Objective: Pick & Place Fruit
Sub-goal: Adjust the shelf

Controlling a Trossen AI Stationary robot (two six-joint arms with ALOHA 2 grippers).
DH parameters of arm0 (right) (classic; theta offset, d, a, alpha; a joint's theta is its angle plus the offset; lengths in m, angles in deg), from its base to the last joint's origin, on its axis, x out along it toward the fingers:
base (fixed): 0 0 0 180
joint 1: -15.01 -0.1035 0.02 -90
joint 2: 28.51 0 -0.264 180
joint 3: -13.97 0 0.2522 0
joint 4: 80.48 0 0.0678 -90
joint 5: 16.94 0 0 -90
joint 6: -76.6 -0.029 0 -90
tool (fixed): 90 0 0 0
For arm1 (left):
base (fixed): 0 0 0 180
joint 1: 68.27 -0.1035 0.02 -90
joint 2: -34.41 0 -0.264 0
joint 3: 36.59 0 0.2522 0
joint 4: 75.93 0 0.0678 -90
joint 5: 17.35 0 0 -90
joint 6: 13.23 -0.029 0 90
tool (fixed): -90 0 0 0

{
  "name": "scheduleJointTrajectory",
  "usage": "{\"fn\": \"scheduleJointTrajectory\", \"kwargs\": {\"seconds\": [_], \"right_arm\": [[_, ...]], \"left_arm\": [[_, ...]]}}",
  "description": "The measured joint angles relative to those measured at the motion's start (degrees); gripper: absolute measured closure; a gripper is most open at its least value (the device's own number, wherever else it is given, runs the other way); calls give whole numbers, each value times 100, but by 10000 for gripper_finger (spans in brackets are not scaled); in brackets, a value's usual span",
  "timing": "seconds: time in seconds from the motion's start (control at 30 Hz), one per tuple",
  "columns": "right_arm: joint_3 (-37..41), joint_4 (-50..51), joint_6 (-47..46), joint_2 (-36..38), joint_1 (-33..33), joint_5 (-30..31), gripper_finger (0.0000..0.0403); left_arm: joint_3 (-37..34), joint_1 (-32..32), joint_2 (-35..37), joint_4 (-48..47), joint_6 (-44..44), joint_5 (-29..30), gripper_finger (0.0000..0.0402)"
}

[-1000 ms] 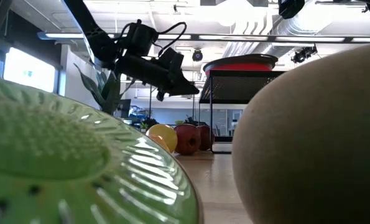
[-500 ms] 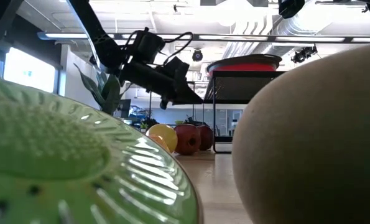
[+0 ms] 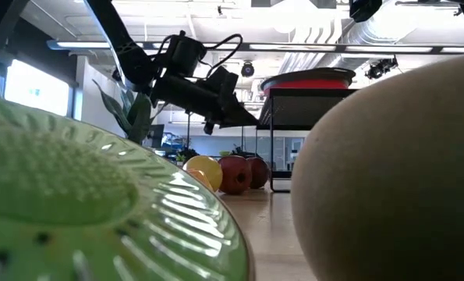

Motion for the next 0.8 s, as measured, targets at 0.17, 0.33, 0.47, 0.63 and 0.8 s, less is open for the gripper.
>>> {"fn": "scheduleJointTrajectory", "kwargs": {"seconds": [0.17, 0.33, 0.47, 0.63, 0.8], "right_arm": [[0, 0, 0, 0, 0, -1, 400], [0, 0, -25, 1, 0, -22, 400], [0, 2, -33, 2, -5, -45, 400], [0, 22, -38, 2, -50, -130, 400], [0, 35, -33, 2, -74, -131, 400]], "left_arm": [[142, 99, 0, -11, -72, 5, 402], [435, 86, -276, -178, -124, -92, 402], [820, 127, -721, -238, -4, -255, 402], [1201, 214, -991, -301, 25, -531, 402], [1383, 239, -997, -543, -81, -486, 402]]}}
